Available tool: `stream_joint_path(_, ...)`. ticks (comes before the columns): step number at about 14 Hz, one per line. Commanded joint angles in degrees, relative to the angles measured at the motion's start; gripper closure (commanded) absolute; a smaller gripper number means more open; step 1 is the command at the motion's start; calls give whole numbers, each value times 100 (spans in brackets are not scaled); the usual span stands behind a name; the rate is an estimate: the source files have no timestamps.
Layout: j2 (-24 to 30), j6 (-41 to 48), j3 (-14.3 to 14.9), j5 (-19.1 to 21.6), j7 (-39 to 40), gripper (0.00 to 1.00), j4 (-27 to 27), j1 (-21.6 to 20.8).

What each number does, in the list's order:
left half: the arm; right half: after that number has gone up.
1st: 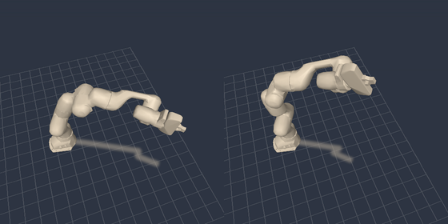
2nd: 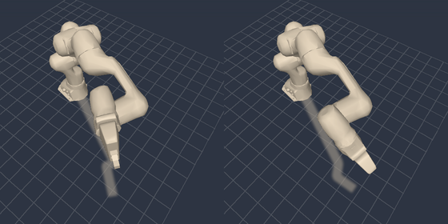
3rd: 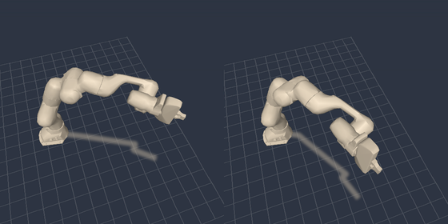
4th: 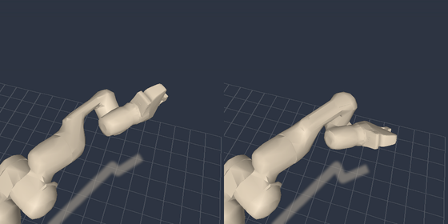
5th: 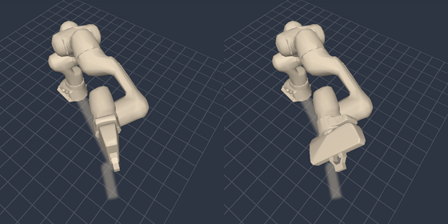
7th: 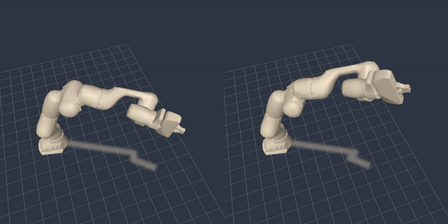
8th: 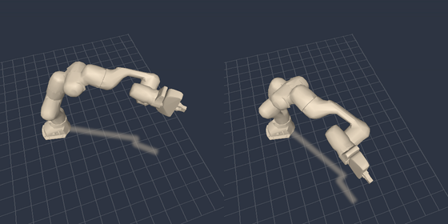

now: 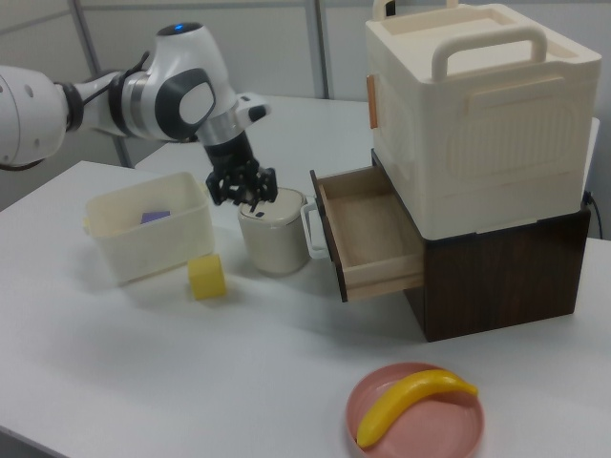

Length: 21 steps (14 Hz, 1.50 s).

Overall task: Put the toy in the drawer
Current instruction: 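Carry the panda toy over the white cup to the open drawer, then lower the panda toy into the drawer and open the gripper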

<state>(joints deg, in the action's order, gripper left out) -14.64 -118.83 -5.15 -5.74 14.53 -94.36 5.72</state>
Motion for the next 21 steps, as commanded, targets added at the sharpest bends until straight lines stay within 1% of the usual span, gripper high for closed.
stream_joint_path(1, 58, 141, 408, 450, -3, 100, 435, -10)
stream_joint_path(3, 23, 45, 680, 468, 6, 100, 507, -1)
stream_joint_path(4, -38, -295, 812, 468, 6, 100, 507, 51)
stream_joint_path(6, -222, -1077, 840, 460, -64, 100, 498, 297)
stream_joint_path(8, -494, -1405, 979, 451, -64, 100, 498, 429)
stream_joint_path(9, -600, -1537, 1024, 442, -64, 98, 498, 447)
stream_joint_path(10, -653, -1599, 1059, 442, -64, 90, 489, 447)
stream_joint_path(11, -715, -1617, 1068, 442, -64, 65, 480, 456)
stream_joint_path(12, -750, -1634, 1068, 442, -73, 38, 480, 482)
stream_joint_path(13, -777, -1643, 1103, 442, -73, 31, 472, 509)
stream_joint_path(14, -777, -1643, 1103, 442, -82, 20, 472, 509)
stream_joint_path(15, -768, -1643, 1103, 442, -143, 3, 472, 509)
stream_joint_path(16, -768, -1643, 1103, 407, -230, 0, 472, 509)
stream_joint_path(21, -716, -1617, 1103, 407, -336, 0, 480, 474)
